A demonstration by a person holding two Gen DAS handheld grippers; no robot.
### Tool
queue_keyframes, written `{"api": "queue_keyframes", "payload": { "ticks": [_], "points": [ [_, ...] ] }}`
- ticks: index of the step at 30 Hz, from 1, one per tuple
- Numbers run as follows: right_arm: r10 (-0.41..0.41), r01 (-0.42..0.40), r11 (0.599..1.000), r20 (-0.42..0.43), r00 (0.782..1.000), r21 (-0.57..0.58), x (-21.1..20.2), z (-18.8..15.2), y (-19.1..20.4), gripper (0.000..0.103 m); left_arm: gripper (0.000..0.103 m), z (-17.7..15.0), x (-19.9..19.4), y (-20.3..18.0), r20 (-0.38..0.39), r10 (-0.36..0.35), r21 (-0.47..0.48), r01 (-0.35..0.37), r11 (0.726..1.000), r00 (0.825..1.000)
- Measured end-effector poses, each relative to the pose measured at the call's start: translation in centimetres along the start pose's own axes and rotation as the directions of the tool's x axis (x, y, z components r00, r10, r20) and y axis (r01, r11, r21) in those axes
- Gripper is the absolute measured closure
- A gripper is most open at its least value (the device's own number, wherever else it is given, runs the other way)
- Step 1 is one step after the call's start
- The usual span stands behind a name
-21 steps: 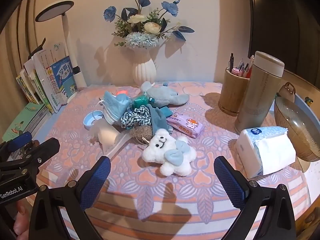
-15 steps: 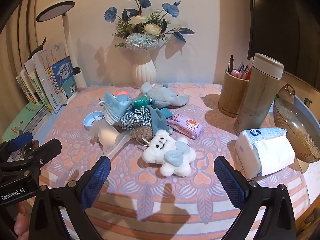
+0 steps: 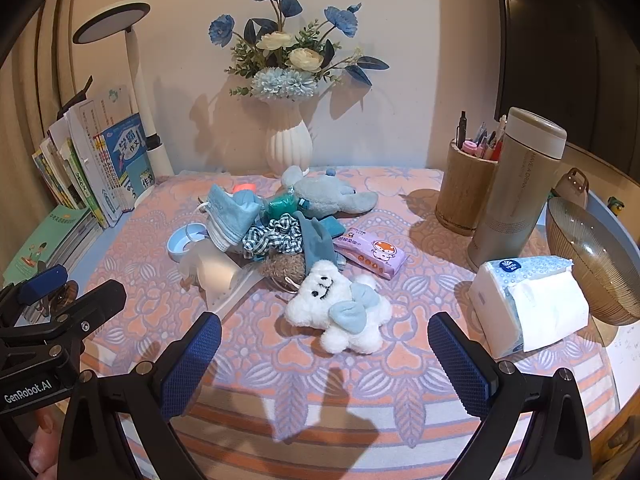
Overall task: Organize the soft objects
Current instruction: 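Move both tools toward the pile of soft items on the table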
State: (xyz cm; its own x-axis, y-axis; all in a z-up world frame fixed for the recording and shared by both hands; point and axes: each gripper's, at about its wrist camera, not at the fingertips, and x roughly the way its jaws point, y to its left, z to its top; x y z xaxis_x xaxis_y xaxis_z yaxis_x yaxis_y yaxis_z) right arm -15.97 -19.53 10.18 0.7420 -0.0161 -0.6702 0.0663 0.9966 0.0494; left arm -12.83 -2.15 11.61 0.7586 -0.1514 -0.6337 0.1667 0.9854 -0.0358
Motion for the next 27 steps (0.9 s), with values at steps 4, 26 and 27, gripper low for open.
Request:
{"api": "queue_keyframes", "payload": {
  "ticks": [4, 26, 27],
  "points": [
    [0.001, -0.001, 1.0, -0.004, 1.0, -0.001, -0.2, 0.3, -0.1, 0.0, 0.001, 0.0, 0.0, -0.1, 0.001, 0.001, 0.0, -0.001, 1.0, 1.0],
    [0.004, -0.003, 1.0, -0.045, 0.999, 0.018, 2.8, 1.5, -2.1, 0.0, 0.001, 2.5, 6.7, 6.8, -0.099, 0.072, 0.137, -0.058, 0.989, 0.992],
    [0.0, 0.001, 1.0, -0.065, 0.998, 0.019, 3.6, 1.4, -2.3, 0.0, 0.001, 2.6, 8.1, 7.4, -0.13, 0.069, 0.132, -0.051, 0.99, 0.989]
  ]
}}
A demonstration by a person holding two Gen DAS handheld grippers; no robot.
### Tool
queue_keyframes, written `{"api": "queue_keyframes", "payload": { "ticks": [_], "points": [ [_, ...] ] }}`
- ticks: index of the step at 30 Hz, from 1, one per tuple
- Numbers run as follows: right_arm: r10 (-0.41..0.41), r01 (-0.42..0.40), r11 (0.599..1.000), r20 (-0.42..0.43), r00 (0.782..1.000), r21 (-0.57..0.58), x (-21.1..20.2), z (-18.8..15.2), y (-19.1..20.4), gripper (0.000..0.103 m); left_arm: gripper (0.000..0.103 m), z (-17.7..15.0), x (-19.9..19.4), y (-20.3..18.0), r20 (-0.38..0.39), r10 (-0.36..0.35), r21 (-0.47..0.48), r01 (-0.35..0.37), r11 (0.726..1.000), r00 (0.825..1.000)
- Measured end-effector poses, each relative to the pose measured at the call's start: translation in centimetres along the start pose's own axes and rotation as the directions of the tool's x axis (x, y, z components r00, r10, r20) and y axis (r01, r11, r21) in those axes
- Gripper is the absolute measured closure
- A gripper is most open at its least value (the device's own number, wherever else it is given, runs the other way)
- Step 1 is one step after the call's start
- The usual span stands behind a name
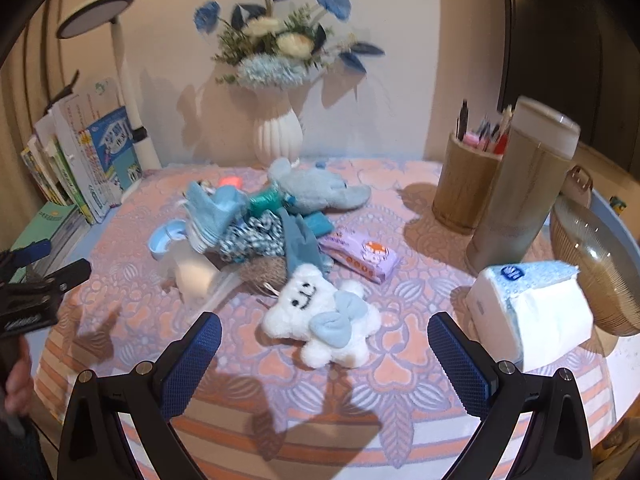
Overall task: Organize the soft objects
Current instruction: 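Move both tools toward the pile of soft items on the table, then grasp the light-blue tape roll with the left tool while the right tool grasps the white plush bear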
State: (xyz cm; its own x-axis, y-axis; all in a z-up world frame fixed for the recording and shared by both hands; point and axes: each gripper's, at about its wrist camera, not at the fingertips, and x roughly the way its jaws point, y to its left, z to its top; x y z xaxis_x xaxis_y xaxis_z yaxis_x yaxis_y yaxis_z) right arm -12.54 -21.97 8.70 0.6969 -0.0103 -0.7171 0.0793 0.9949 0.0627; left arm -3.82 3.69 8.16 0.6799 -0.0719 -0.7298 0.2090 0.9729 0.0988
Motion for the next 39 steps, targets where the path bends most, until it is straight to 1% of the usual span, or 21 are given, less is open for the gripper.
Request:
{"api": "queue_keyframes", "payload": {
  "ticks": [2, 4, 6, 7, 12, 14, 16, 19, 21, 23, 24, 26, 27, 29, 30, 32, 33, 36, 37, 38, 39],
  "points": [
    [-0.005, 0.004, 1.0, -0.026, 1.0, -0.013, 1.1, 0.0, -0.2, 0.0, 0.001, 0.2, 3.0, 0.7, -0.057, -0.025, -0.007, 0.024, 1.0, 0.998],
    [0.049, -0.05, 0.999, -0.063, 0.997, -0.017, 2.2, -0.1, -0.3, 0.0, 0.001, 0.5, 5.5, 0.8, -0.102, -0.06, -0.014, 0.059, 0.998, 0.993],
    [0.063, -0.066, 0.997, -0.087, 0.994, -0.028, 3.1, -0.2, -0.3, 0.0, 0.001, 0.9, 7.4, 0.5, -0.13, -0.083, -0.005, 0.083, 0.997, 0.988],
    [0.075, -0.077, 0.997, -0.074, 0.994, -0.025, 3.3, -0.3, -0.2, 0.0, 0.001, 1.2, 8.6, 0.3, -0.146, -0.083, 0.002, 0.084, 0.996, 0.986],
    [0.035, -0.043, 0.997, -0.14, 0.99, -0.057, 5.2, -0.5, -0.2, 0.0, 0.002, 2.6, 11.4, -0.1, -0.178, -0.114, 0.001, 0.116, 0.993, 0.977],
    [0.038, -0.047, 0.997, -0.165, 0.986, -0.054, 5.8, -0.9, -0.5, 0.0, 0.002, 3.0, 12.0, -0.4, -0.178, -0.12, 0.006, 0.123, 0.992, 0.977],
    [0.058, -0.064, 0.998, -0.188, 0.98, -0.025, 6.3, -1.3, -0.9, 0.0, 0.002, 3.3, 12.3, -0.7, -0.171, -0.123, 0.009, 0.126, 0.992, 0.978],
    [0.147, -0.14, 0.989, -0.198, 0.969, 0.045, 6.9, -1.3, -1.2, 0.0, 0.015, 3.6, 12.6, -0.8, -0.165, -0.148, -0.003, 0.149, 0.989, 0.975],
    [0.16, -0.151, 0.986, -0.184, 0.97, 0.063, 7.0, -1.1, -1.1, 0.0, 0.02, 3.6, 12.5, -0.8, -0.157, -0.161, -0.004, 0.163, 0.987, 0.974],
    [0.102, -0.095, 0.994, -0.165, 0.981, 0.05, 7.0, -0.7, -1.1, 0.0, 0.041, 3.5, 12.2, -0.8, -0.15, -0.206, -0.006, 0.207, 0.978, 0.967],
    [0.087, -0.081, 0.996, -0.159, 0.983, 0.039, 7.0, -0.5, -1.3, 0.0, 0.041, 3.4, 11.9, -0.8, -0.144, -0.212, -0.01, 0.213, 0.977, 0.967],
    [0.068, -0.067, 0.998, -0.161, 0.985, 0.011, 7.0, -0.3, -1.5, 0.0, 0.041, 3.1, 11.5, -0.7, -0.135, -0.189, -0.01, 0.19, 0.982, 0.973],
    [0.071, -0.073, 0.997, -0.166, 0.983, -0.005, 7.1, -0.3, -1.5, 0.0, 0.042, 2.8, 11.2, -0.4, -0.132, -0.187, -0.022, 0.186, 0.982, 0.973],
    [0.081, -0.096, 0.994, -0.207, 0.975, -0.061, 7.7, -0.3, -1.5, 0.0, 0.042, 2.4, 10.4, 0.1, -0.127, -0.203, -0.051, 0.198, 0.979, 0.971],
    [0.077, -0.094, 0.993, -0.212, 0.974, -0.074, 7.9, -0.3, -1.6, 0.0, 0.042, 2.2, 10.0, 0.4, -0.121, -0.202, -0.063, 0.196, 0.979, 0.972],
    [0.096, -0.116, 0.991, -0.228, 0.969, -0.073, 8.5, -0.3, -1.8, 0.0, 0.042, 1.6, 9.0, 1.0, -0.104, -0.184, -0.075, 0.177, 0.981, 0.977],
    [0.117, -0.134, 0.989, -0.243, 0.963, -0.054, 8.9, -0.3, -2.0, 0.002, 0.042, 1.2, 8.4, 1.3, -0.096, -0.177, -0.086, 0.169, 0.982, 0.979],
    [0.14, -0.151, 0.988, -0.255, 0.957, -0.025, 9.1, -0.5, -2.1, 0.014, 0.042, 0.4, 6.8, 2.1, -0.08, -0.172, -0.116, 0.163, 0.98, 0.982],
    [0.142, -0.15, 0.989, -0.255, 0.956, -0.012, 8.7, -0.6, -2.1, 0.015, 0.042, 0.1, 6.2, 2.3, -0.074, -0.171, -0.125, 0.161, 0.979, 0.982],
    [0.142, -0.146, 0.989, -0.269, 0.953, 0.005, 8.4, -0.7, -2.1, 0.019, 0.042, -0.2, 5.7, 2.4, -0.07, -0.173, -0.133, 0.163, 0.978, 0.982],
    [0.137, -0.128, 0.991, -0.313, 0.94, 0.048, 8.3, -0.9, -2.3, 0.022, 0.042, -0.4, 5.2, 2.3, -0.067, -0.177, -0.139, 0.166, 0.976, 0.982]
  ]
}}
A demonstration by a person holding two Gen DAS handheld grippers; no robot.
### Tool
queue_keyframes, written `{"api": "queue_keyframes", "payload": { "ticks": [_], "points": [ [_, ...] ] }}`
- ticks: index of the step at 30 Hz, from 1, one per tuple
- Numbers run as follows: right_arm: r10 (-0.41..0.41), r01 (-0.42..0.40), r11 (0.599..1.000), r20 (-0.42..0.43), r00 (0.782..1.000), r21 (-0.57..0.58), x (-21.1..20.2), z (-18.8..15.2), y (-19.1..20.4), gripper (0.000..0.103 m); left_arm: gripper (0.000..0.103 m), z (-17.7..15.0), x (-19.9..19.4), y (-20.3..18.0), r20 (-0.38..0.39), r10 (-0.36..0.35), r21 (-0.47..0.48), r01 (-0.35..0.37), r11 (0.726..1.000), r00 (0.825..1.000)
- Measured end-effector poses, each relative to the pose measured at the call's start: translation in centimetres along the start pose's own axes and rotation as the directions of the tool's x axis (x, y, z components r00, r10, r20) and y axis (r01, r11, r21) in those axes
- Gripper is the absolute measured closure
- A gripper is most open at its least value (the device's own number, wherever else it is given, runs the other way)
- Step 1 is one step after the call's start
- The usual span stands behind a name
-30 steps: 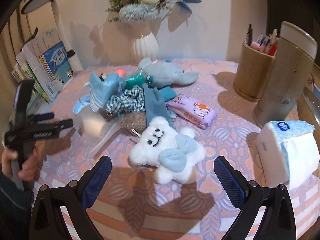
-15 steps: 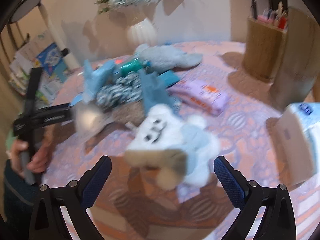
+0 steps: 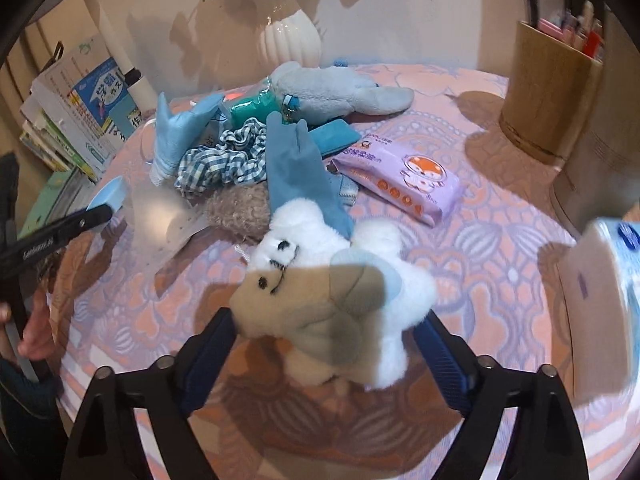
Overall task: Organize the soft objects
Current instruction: 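Grasp the light-blue tape roll with the left tool while the right tool grasps the white plush bear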
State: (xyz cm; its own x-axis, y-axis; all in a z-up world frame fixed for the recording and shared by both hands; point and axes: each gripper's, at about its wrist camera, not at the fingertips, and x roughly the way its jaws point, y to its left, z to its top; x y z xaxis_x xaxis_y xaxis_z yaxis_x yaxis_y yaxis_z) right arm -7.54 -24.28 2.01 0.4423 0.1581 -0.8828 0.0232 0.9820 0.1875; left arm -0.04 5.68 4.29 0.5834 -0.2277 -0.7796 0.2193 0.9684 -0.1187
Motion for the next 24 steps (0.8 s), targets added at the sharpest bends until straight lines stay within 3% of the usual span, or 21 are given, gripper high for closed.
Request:
{"api": "queue_keyframes", "payload": {
  "ticks": [2, 3, 5, 7, 10, 14, 15, 17, 22, 24],
  "points": [
    [0.014, -0.01, 0.996, -0.042, 0.999, 0.09, -0.2, -0.5, -0.3, 0.021, 0.042, -0.7, -0.6, -0.5, 0.004, -0.01, -0.006, 0.01, 1.0, 1.0],
    [0.072, -0.065, 0.989, -0.052, 0.996, 0.133, -0.4, -0.9, -0.5, 0.02, 0.042, -0.9, -0.6, -0.8, 0.005, -0.018, -0.005, 0.018, 1.0, 1.0],
    [0.174, -0.165, 0.976, -0.052, 0.983, 0.143, -1.1, -1.5, -0.3, 0.02, 0.042, -1.4, -0.6, -1.5, -0.004, -0.033, 0.004, 0.033, 0.999, 0.999],
    [0.197, -0.191, 0.977, -0.052, 0.979, 0.099, -1.9, -2.1, 0.1, 0.021, 0.042, -1.9, -0.5, -2.4, -0.017, -0.047, 0.014, 0.048, 0.999, 0.999],
    [0.137, -0.136, 0.99, -0.022, 0.99, 0.03, -2.9, -2.4, -0.2, 0.021, 0.042, -2.6, -0.7, -3.6, -0.023, -0.07, 0.028, 0.07, 0.997, 0.997],
    [-0.023, 0.032, 0.991, 0.076, 0.997, -0.127, -3.1, -0.4, -1.4, 0.019, 0.042, -2.7, -1.3, -5.2, -0.015, -0.08, 0.051, 0.081, 0.995, 0.997],
    [-0.026, 0.036, 0.984, 0.061, 0.998, -0.176, -2.4, 0.0, -1.5, 0.019, 0.042, -2.6, -1.5, -5.6, -0.01, -0.081, 0.058, 0.081, 0.995, 0.997],
    [0.044, -0.044, 0.967, -0.003, 0.999, -0.252, -0.7, 0.9, -1.8, 0.019, 0.042, -2.7, -1.9, -6.0, -0.004, -0.086, 0.065, 0.086, 0.994, 0.996],
    [0.081, -0.076, 0.96, 0.009, 0.997, -0.271, 1.1, 1.8, -2.1, 0.02, 0.042, -3.0, -3.1, -6.4, 0.019, -0.077, 0.065, 0.075, 0.995, 0.997],
    [0.1, -0.089, 0.956, 0.026, 0.995, -0.278, 0.5, 1.3, -1.5, 0.042, 0.042, -3.1, -3.6, -6.5, 0.026, -0.067, 0.054, 0.065, 0.996, 0.997]
  ]
}}
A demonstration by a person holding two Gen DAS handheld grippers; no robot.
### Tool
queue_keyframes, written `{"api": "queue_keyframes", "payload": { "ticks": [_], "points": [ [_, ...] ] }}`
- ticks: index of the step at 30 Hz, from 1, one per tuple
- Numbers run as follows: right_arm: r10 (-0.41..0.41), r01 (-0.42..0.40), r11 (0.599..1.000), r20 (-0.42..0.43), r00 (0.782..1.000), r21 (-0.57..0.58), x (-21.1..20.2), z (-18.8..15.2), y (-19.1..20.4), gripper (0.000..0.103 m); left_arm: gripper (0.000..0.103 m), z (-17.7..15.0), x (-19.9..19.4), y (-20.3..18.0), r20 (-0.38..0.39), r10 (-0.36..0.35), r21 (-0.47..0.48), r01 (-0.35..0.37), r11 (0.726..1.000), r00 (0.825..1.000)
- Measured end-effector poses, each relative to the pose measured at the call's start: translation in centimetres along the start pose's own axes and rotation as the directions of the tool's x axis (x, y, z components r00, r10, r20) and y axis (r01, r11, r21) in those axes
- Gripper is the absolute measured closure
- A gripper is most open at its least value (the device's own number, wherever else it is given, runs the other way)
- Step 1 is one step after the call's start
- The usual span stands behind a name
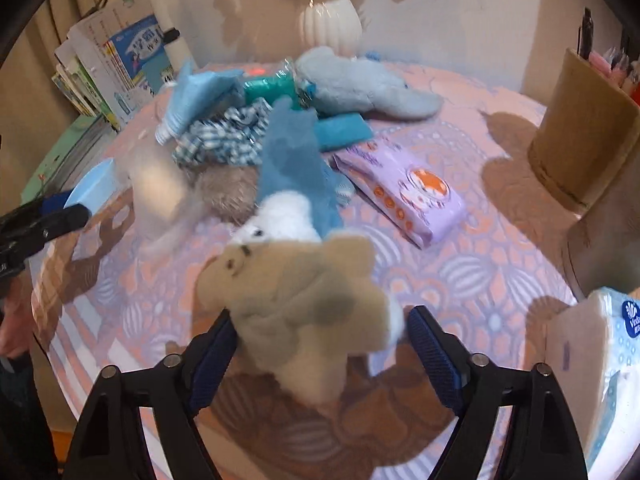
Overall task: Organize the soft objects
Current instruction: 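Grasp the light-blue tape roll with the left tool while the right tool grasps the white plush bear, then carry the tape roll and plush bear to the glass bowl and release both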
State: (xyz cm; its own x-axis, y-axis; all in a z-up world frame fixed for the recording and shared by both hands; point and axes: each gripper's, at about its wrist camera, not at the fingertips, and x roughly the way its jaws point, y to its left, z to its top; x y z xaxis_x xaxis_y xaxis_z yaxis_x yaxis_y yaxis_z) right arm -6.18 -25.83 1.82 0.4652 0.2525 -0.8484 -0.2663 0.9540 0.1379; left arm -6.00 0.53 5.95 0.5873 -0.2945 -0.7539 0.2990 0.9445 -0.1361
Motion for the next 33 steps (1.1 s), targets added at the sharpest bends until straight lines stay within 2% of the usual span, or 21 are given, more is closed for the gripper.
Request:
{"api": "queue_keyframes", "payload": {
  "ticks": [2, 3, 5, 7, 9, 13, 15, 17, 18, 20, 22, 26, 30, 33],
  "points": [
    [-0.027, 0.027, 1.0, 0.02, 0.999, 0.011, -0.7, -0.4, 0.8, 0.046, 0.042, -0.1, -0.7, -0.3, 0.013, 0.004, 0.001, -0.004, 1.0, 1.0],
    [-0.026, 0.026, 0.999, 0.023, 0.999, 0.02, -0.8, -0.5, 1.2, 0.051, 0.042, -0.1, -1.0, -0.5, 0.022, 0.001, 0.003, -0.001, 1.0, 1.0],
    [-0.005, 0.002, 0.998, 0.044, 0.999, 0.065, -1.6, -0.8, 1.6, 0.054, 0.042, 0.0, -1.7, -1.3, 0.041, 0.0, 0.015, -0.001, 1.0, 0.999],
    [0.01, -0.018, 0.995, 0.079, 0.997, 0.096, -2.8, -1.2, 1.8, 0.055, 0.042, 0.1, -2.3, -2.1, 0.057, -0.003, 0.03, 0.001, 1.0, 0.998],
    [-0.016, 0.007, 0.994, 0.086, 0.996, 0.107, -3.7, -1.3, 2.0, 0.055, 0.042, 0.1, -2.5, -2.7, 0.063, -0.009, 0.043, 0.006, 0.999, 0.998],
    [0.008, -0.013, 0.989, 0.035, 0.999, 0.145, -3.6, -2.3, 1.6, 0.055, 0.042, -1.1, -0.9, -2.1, -0.003, 0.032, 0.03, -0.032, 0.999, 0.999],
    [-0.006, 0.006, 0.989, -0.003, 1.0, 0.149, -3.0, -3.4, 1.5, 0.053, 0.04, -2.5, -0.2, -1.3, -0.041, 0.051, 0.01, -0.051, 0.999, 0.998],
    [0.007, -0.004, 0.988, -0.015, 1.0, 0.153, -2.8, -4.0, 1.6, 0.05, 0.032, -3.5, -0.7, -0.8, -0.026, 0.013, -0.014, -0.014, 1.0, 1.0],
    [0.012, -0.01, 0.988, -0.012, 1.0, 0.157, -2.8, -4.2, 1.5, 0.044, 0.032, -3.9, -0.7, -0.6, -0.026, 0.006, -0.024, -0.006, 1.0, 1.0],
    [0.013, -0.012, 0.986, -0.005, 1.0, 0.168, -2.9, -4.1, 1.0, 0.039, 0.026, -4.0, -0.8, -0.6, -0.01, 0.019, -0.022, -0.019, 1.0, 1.0],
    [0.016, -0.016, 0.984, -0.001, 1.0, 0.178, -2.9, -3.9, 0.6, 0.039, 0.024, -4.0, -0.5, -0.5, -0.001, 0.019, -0.026, -0.019, 0.999, 1.0],
    [0.015, -0.014, 0.982, -0.004, 1.0, 0.19, -2.9, -3.9, 0.1, 0.028, 0.024, -3.0, 1.6, -0.8, -0.02, -0.025, -0.049, 0.024, 0.999, 0.999],
    [0.006, -0.006, 0.983, -0.004, 1.0, 0.184, -3.0, -3.9, 0.2, 0.027, 0.025, -2.5, 4.2, -2.0, -0.083, -0.01, -0.013, 0.009, 1.0, 0.997],
    [-0.018, 0.019, 0.991, -0.007, 1.0, 0.135, -3.2, -3.8, 0.4, 0.024, 0.025, -3.1, 3.9, -2.2, -0.098, -0.011, 0.021, 0.013, 1.0, 0.995]
  ]
}}
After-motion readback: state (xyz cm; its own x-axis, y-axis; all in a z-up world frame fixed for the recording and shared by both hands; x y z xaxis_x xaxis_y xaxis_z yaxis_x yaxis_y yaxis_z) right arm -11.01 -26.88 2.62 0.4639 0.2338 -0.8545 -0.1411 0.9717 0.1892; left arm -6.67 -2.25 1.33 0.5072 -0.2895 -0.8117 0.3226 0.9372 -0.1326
